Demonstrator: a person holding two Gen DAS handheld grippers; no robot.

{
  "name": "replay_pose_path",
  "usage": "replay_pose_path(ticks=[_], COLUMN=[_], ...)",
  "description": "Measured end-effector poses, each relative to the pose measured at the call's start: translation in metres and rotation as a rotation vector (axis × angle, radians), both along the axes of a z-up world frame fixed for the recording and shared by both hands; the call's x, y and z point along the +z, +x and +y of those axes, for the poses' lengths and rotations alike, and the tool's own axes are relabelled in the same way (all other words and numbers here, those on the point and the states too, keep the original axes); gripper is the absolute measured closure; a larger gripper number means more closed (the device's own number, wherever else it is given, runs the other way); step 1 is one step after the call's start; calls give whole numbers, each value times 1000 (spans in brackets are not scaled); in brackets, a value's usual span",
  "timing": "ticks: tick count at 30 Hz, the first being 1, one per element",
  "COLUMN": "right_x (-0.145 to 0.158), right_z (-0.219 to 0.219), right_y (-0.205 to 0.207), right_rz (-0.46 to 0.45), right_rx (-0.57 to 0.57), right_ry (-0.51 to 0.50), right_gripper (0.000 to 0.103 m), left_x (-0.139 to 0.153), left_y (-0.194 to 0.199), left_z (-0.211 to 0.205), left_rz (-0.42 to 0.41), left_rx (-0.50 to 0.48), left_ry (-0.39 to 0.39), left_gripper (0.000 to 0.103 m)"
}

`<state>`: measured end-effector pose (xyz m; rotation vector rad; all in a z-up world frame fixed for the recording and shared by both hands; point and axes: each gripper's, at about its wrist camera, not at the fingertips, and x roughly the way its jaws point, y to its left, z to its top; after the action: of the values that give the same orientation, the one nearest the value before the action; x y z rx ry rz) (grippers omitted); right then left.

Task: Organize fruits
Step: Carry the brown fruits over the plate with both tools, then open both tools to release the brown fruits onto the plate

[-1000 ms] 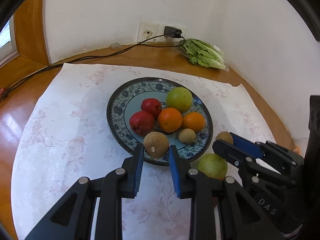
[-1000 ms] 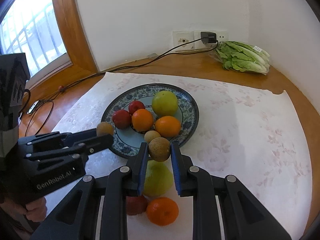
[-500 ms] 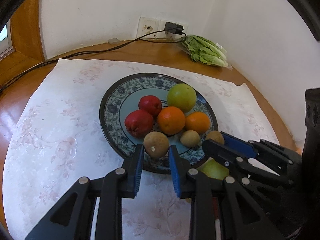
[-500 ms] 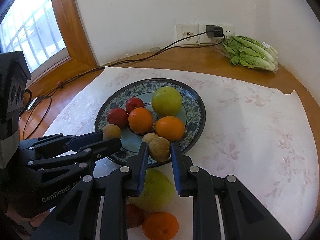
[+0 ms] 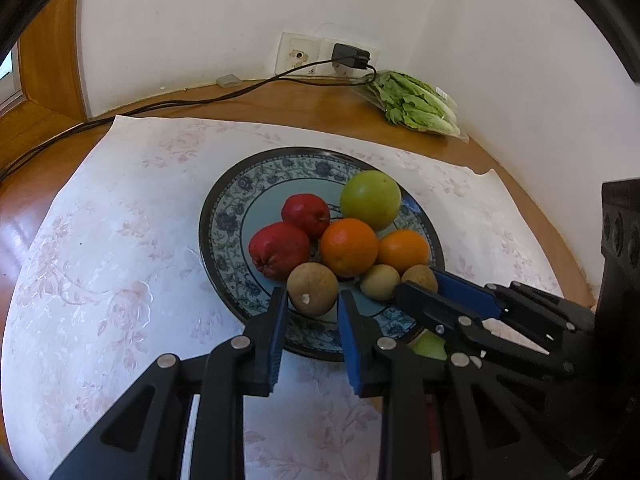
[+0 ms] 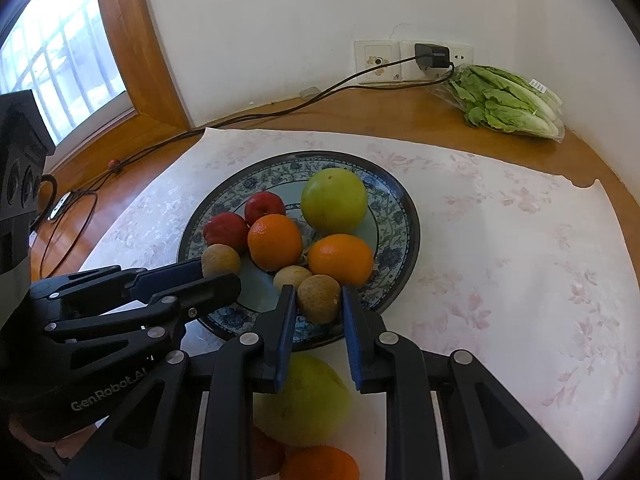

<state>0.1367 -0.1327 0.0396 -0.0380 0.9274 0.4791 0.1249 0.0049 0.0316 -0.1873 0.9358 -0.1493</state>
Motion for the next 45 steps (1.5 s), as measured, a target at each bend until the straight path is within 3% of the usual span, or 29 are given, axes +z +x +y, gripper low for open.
replay_pose_path(ticks=[16, 29, 45], right_x=[0, 4, 23], right_z=[-2, -4, -17], right_y=[1, -4, -18], right_rz=[12, -8, -37], right_rx=[6, 0, -34], right_ry=[12, 5, 20], right_gripper=[79, 68, 59], left_x=[1, 3, 21], left_y=[0, -2, -17], left_z=[1, 0, -3], left_rz=[-2, -3, -26], left_rx=[0, 6, -18], left_ry=[5, 5, 29], left_gripper=[77, 76, 58])
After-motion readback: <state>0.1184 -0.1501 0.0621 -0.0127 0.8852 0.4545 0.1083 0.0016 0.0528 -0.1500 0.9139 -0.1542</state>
